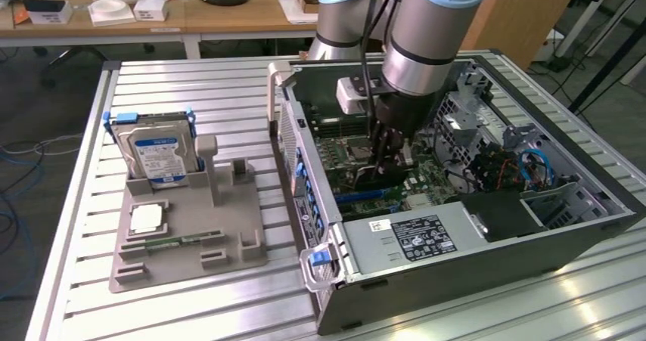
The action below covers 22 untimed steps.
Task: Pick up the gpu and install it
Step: 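Insert the gpu into the slot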
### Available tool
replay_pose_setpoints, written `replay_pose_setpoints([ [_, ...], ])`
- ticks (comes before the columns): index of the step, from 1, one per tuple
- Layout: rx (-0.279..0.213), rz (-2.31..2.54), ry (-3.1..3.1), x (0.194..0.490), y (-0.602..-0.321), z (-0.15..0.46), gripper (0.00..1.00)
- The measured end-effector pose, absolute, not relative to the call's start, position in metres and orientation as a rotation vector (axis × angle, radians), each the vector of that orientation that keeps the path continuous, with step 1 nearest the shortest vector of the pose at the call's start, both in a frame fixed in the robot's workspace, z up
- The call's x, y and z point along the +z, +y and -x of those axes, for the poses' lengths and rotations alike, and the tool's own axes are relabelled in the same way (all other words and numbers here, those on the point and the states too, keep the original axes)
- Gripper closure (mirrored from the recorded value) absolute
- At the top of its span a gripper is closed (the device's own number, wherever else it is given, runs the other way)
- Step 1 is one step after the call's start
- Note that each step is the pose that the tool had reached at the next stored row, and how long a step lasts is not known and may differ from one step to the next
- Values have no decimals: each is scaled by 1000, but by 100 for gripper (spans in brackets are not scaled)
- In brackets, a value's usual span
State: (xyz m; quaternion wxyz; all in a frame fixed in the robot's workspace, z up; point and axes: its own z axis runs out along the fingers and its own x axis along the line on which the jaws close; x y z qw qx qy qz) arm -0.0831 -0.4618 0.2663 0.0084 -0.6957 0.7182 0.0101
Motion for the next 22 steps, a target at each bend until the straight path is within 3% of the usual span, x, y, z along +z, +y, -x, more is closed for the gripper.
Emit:
replay_pose_setpoints([
  [7,31,2174,2245,250,-462,85,74],
  [22,31,2174,2245,246,-462,85,74],
])
